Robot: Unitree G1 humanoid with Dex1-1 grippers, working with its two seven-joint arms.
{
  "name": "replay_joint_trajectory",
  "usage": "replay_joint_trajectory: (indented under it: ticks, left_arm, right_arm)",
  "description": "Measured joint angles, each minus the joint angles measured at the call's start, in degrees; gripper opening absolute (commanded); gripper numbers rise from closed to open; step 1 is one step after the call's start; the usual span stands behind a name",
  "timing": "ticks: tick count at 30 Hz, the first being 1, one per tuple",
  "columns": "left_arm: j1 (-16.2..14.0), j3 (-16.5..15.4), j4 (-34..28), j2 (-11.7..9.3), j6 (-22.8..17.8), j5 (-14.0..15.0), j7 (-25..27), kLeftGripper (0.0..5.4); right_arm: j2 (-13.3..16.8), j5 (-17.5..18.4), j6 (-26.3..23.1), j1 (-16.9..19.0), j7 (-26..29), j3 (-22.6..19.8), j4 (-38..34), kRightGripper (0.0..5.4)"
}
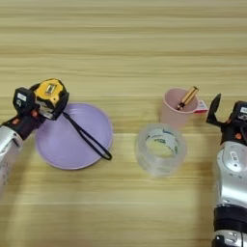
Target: Move the objects on the table
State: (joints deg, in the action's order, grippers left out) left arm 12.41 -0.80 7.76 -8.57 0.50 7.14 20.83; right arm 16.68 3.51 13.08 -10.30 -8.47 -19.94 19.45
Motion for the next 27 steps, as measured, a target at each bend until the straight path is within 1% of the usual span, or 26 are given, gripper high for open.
replay_joint_trajectory:
  ticks: [4,8,12,14,22,24,27]
  left_arm:
    - [1.9,-1.8,3.9,-2.0,0.2,-1.3,-2.8,4.51]
    - [2.7,-3.4,7.6,-3.5,0.5,-2.5,-4.5,4.5]
    - [5.6,-5.4,14.5,-5.9,2.1,-3.7,-7.0,4.5]
    - [7.0,-6.1,17.9,-6.7,2.7,-4.3,-8.0,4.5]
    - [9.7,-6.3,28.6,-6.6,5.1,-4.5,-9.0,4.5]
    - [9.8,-6.1,30.1,-6.5,5.4,-4.6,-9.3,4.5]
    - [9.8,-5.5,30.4,-6.4,5.7,-4.7,-9.2,4.5]
  right_arm:
    - [0.0,0.0,0.0,0.0,0.0,0.0,0.0,5.4]
    - [0.0,0.0,0.0,0.0,0.0,0.1,0.0,5.4]
    - [-0.1,-0.1,0.0,0.0,0.0,0.2,0.0,5.4]
    - [-0.1,-0.1,0.0,0.0,-0.1,0.2,0.0,5.4]
    - [-0.3,-0.2,0.0,0.0,-0.1,0.3,0.0,5.4]
    - [-0.3,-0.2,0.0,0.0,-0.1,0.3,0.0,5.4]
    - [-0.3,-0.2,0.0,0.0,-0.1,0.3,0.0,5.4]
